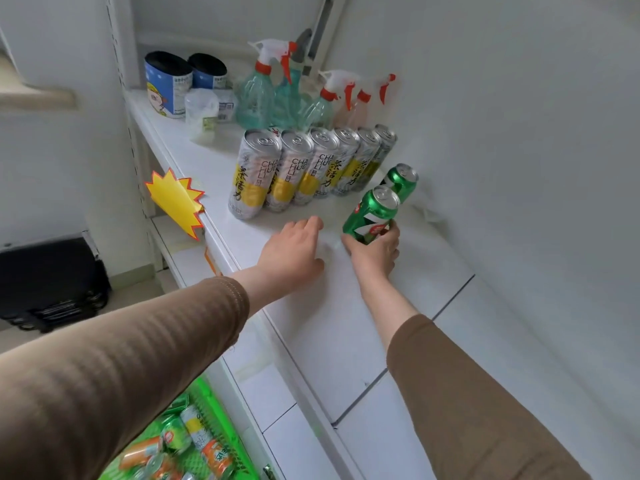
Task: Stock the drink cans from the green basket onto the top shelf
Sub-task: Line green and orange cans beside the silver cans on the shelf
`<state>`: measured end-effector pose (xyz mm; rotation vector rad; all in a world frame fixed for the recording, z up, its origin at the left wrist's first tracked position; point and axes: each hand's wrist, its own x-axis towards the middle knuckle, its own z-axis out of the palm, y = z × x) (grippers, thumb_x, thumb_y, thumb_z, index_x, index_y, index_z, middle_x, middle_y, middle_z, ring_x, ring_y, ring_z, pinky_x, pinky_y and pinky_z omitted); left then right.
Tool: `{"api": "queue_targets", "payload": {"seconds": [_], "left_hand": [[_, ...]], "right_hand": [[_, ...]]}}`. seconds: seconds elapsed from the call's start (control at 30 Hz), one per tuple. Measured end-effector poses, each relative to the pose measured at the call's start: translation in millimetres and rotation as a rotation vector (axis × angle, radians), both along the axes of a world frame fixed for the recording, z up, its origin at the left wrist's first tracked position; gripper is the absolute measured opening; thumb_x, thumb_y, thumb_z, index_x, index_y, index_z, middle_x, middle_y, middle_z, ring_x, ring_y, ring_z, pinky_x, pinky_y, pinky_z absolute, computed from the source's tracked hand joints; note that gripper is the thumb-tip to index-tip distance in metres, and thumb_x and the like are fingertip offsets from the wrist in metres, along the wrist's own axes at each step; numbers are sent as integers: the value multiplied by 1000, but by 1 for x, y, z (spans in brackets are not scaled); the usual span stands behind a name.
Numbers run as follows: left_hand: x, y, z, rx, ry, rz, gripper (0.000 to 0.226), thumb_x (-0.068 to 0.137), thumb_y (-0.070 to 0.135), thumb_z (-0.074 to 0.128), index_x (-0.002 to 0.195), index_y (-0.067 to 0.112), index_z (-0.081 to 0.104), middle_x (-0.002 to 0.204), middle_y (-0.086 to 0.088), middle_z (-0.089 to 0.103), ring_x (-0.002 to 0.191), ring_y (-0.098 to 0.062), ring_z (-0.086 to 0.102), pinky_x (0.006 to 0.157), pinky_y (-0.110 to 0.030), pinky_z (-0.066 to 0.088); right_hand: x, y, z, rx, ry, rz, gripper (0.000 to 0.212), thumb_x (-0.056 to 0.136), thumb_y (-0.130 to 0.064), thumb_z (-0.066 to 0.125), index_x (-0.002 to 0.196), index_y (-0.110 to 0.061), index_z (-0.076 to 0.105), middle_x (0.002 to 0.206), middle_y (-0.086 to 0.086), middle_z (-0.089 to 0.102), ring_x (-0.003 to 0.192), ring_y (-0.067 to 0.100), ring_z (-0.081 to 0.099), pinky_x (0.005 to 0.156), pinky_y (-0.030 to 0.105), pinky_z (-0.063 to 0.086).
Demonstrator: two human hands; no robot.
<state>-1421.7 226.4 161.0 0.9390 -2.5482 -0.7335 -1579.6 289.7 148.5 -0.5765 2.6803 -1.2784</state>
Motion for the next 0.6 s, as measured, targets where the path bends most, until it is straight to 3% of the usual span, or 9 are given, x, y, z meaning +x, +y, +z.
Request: {"api": "queue_targets", "payload": {"seconds": [0.17, 0.3, 0.6], "left_hand": [[-9, -4, 1, 0, -16, -11, 58, 82, 28, 65, 133, 17, 38, 131, -8, 52, 122, -29, 45, 92, -40, 45], [-19, -7, 6, -17, -24, -5, 58, 83, 28, 65, 133, 17, 38, 132, -8, 52, 122, -29, 45, 91, -39, 42], [-21, -16, 8, -29, -31, 14, 58, 81, 28, 65, 132, 17, 38, 129, -8, 53, 120, -29, 44, 90, -39, 42]], "right_hand": [[-9, -1, 3, 41, 33, 35, 69, 80, -30, 82, 137, -17, 45, 132, 11, 58, 125, 36, 49, 109, 46, 37], [-14, -20, 2, 10, 26, -14, 73, 71, -40, 87, 127, -17, 47, 129, 7, 62, 121, 34, 56, 106, 48, 41], [-27, -39, -1, 23, 35, -67, 84, 75, -43, 85, 137, -12, 38, 140, 11, 53, 126, 38, 54, 109, 46, 35]]}}
